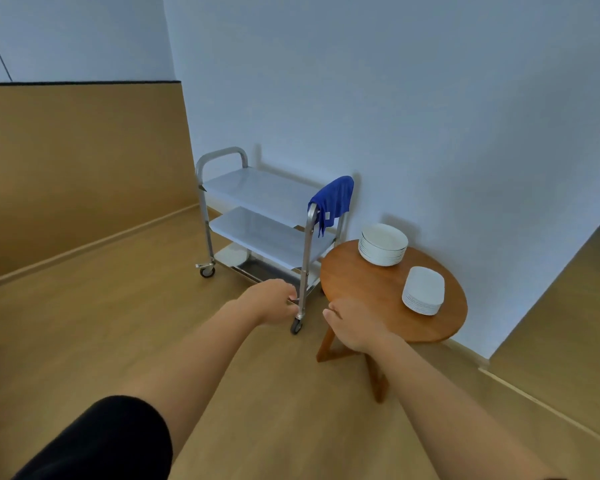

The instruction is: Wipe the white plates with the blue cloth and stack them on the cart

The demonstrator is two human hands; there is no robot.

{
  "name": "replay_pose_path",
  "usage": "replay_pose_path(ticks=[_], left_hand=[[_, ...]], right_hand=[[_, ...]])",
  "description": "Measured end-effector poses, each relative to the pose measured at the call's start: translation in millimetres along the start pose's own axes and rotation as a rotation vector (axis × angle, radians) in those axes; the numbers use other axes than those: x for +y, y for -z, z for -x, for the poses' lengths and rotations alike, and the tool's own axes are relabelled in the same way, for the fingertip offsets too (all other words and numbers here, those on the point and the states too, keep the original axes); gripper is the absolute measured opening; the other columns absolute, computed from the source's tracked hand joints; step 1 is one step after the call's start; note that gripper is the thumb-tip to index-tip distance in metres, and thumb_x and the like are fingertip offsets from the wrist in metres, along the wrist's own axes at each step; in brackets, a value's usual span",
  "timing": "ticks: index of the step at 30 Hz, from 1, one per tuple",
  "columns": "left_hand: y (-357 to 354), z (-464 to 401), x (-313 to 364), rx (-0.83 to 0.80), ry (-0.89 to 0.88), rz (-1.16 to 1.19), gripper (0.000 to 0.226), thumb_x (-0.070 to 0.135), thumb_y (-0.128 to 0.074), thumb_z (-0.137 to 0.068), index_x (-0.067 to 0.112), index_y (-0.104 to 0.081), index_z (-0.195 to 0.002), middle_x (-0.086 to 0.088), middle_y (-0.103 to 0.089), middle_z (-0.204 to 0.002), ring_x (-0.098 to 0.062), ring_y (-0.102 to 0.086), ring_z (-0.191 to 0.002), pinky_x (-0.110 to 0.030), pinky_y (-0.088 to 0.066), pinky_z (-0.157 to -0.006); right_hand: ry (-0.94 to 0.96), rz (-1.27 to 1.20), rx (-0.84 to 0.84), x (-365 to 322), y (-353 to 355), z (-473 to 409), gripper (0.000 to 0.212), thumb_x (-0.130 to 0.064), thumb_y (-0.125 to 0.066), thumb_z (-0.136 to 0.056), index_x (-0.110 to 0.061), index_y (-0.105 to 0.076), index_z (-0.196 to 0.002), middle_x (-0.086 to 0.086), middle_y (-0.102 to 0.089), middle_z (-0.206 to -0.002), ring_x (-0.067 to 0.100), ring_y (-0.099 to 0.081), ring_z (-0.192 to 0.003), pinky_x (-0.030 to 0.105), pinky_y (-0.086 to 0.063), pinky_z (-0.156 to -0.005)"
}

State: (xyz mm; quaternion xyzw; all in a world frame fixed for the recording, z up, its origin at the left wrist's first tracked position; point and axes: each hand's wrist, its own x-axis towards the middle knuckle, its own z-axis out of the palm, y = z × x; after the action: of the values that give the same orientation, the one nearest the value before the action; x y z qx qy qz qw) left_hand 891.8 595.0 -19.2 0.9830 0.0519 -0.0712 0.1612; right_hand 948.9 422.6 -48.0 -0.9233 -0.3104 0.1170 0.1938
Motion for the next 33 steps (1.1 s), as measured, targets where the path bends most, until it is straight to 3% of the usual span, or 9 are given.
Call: replay_pose_path(ticks=[6, 14, 21, 26, 29, 31, 33], left_hand=[[39, -79, -68, -0.011, -0.016, -0.001, 0.038, 0.029, -0.050, -0.095, 0.013, -0.055, -0.130, -0.006, -0.058, -0.130, -0.019, -0.056, -0.114, -0.036, -0.047, -0.098], [54, -181, -125, -0.056, -0.058, -0.010, 0.042, 0.032, -0.050, -0.095, 0.014, -0.051, -0.134, -0.005, -0.053, -0.135, -0.019, -0.052, -0.121, -0.032, -0.042, -0.099], [74, -309, -159, -0.058, -0.076, -0.063, 0.044, 0.034, -0.047, -0.097, 0.015, -0.047, -0.137, -0.005, -0.048, -0.142, -0.022, -0.046, -0.127, -0.036, -0.037, -0.106], [100, -401, -166, -0.058, -0.104, -0.066, 0.043, 0.033, -0.046, -0.097, 0.015, -0.047, -0.136, -0.006, -0.048, -0.142, -0.023, -0.047, -0.127, -0.035, -0.037, -0.105], [112, -449, -172, -0.059, -0.126, -0.059, 0.042, 0.033, -0.046, -0.098, 0.014, -0.048, -0.135, -0.007, -0.048, -0.141, -0.023, -0.047, -0.126, -0.034, -0.037, -0.105], [112, -474, -179, -0.084, -0.127, -0.062, 0.042, 0.033, -0.046, -0.098, 0.014, -0.047, -0.136, -0.006, -0.048, -0.141, -0.023, -0.046, -0.127, -0.034, -0.036, -0.105], [111, -498, -184, -0.120, -0.124, -0.076, 0.043, 0.034, -0.046, -0.098, 0.014, -0.046, -0.137, -0.006, -0.047, -0.142, -0.023, -0.046, -0.128, -0.035, -0.037, -0.106]], right_hand=[[-0.039, -0.058, 0.037, -22, 6, -93, 0.037, -0.027, -0.037, -0.101, -0.027, -0.034, -0.064, -0.006, -0.041, -0.068, 0.007, -0.038, -0.061, 0.020, -0.029, -0.056], [-0.116, -0.078, 0.034, -8, 1, -203, 0.027, -0.028, -0.038, -0.100, -0.025, -0.045, -0.074, -0.007, -0.048, -0.078, 0.008, -0.047, -0.072, 0.022, -0.037, -0.064], [-0.133, -0.104, 0.109, 23, 20, -329, 0.033, -0.024, -0.042, -0.100, -0.025, -0.039, -0.067, -0.008, -0.042, -0.070, 0.003, -0.041, -0.060, 0.015, -0.030, -0.054], [-0.157, -0.092, 0.117, 56, 37, -417, 0.019, -0.027, -0.041, -0.101, -0.016, -0.050, -0.089, -0.007, -0.044, -0.077, 0.004, -0.044, -0.066, 0.013, -0.031, -0.056], [-0.191, -0.064, 0.115, 74, 53, -460, 0.021, -0.027, -0.041, -0.101, -0.011, -0.054, -0.099, -0.002, -0.048, -0.086, 0.012, -0.048, -0.080, 0.015, -0.036, -0.066], [-0.237, -0.049, 0.097, 82, 58, -482, 0.027, -0.026, -0.043, -0.099, -0.006, -0.056, -0.111, 0.003, -0.049, -0.096, 0.018, -0.046, -0.088, 0.028, -0.041, -0.078], [-0.278, -0.067, 0.096, 89, 61, -498, 0.028, -0.025, -0.045, -0.098, -0.005, -0.056, -0.115, 0.007, -0.052, -0.103, 0.022, -0.051, -0.094, 0.031, -0.042, -0.084]])
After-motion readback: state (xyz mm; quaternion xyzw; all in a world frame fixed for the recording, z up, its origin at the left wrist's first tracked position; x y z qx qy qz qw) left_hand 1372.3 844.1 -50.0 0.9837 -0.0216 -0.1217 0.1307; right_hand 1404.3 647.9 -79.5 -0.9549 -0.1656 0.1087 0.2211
